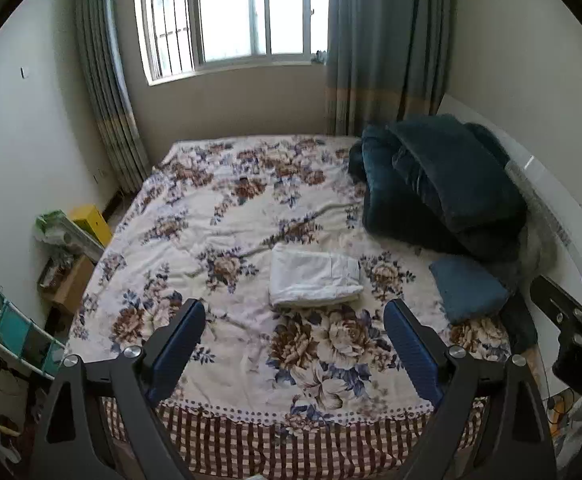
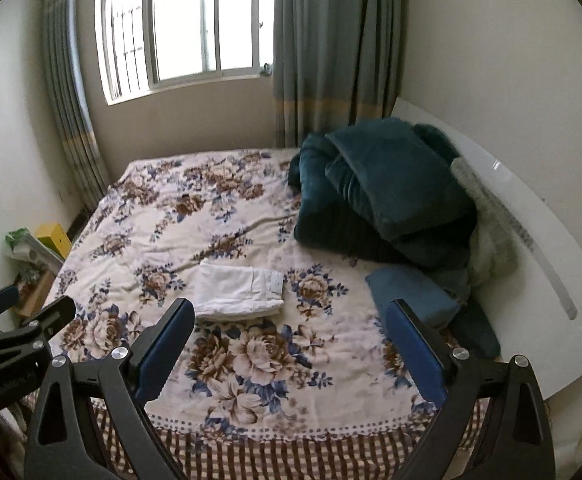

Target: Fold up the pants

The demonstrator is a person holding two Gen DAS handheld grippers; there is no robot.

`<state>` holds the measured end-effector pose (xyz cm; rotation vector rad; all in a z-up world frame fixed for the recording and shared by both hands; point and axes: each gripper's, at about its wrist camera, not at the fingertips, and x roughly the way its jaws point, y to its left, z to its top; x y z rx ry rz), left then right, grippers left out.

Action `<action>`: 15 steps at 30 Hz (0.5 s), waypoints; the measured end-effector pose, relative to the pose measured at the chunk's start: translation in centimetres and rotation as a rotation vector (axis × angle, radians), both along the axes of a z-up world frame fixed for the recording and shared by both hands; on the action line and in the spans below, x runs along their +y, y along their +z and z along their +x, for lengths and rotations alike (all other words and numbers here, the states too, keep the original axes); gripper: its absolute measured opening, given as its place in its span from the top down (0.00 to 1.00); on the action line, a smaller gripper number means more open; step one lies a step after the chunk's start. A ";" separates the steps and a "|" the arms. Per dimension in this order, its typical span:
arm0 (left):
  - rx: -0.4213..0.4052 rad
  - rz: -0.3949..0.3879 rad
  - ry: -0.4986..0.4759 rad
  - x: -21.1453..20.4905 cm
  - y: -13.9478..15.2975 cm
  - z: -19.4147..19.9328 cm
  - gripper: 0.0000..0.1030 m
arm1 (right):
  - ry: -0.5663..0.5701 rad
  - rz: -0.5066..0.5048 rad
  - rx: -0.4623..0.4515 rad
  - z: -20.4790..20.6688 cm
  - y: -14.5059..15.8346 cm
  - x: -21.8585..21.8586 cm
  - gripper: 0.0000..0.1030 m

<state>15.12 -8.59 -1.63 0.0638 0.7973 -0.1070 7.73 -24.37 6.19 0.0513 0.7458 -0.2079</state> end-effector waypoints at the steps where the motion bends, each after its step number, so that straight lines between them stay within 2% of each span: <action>1: -0.006 -0.003 0.001 0.0 0.4 -0.4 0.11 | -0.001 -0.002 -0.009 -0.9 0.8 0.0 0.05; 5: -0.020 -0.023 0.012 0.2 2.0 -2.4 0.11 | 0.001 0.009 -0.024 -3.7 3.4 -0.3 0.05; 12: -0.045 0.010 0.036 -0.2 3.0 -4.4 0.11 | 0.015 0.022 -0.054 -6.3 6.3 -1.3 0.02; 13: -0.047 0.012 0.040 -0.2 3.0 -4.5 0.09 | 0.019 0.022 -0.055 -6.3 6.4 -1.3 0.01; 14: -0.048 0.019 0.047 -0.3 2.8 -4.4 0.00 | 0.026 0.020 -0.057 -6.3 6.4 -1.4 0.01; 15: -0.043 0.018 0.054 -0.3 2.6 -4.1 0.00 | 0.031 0.017 -0.061 -6.2 6.4 -1.4 0.00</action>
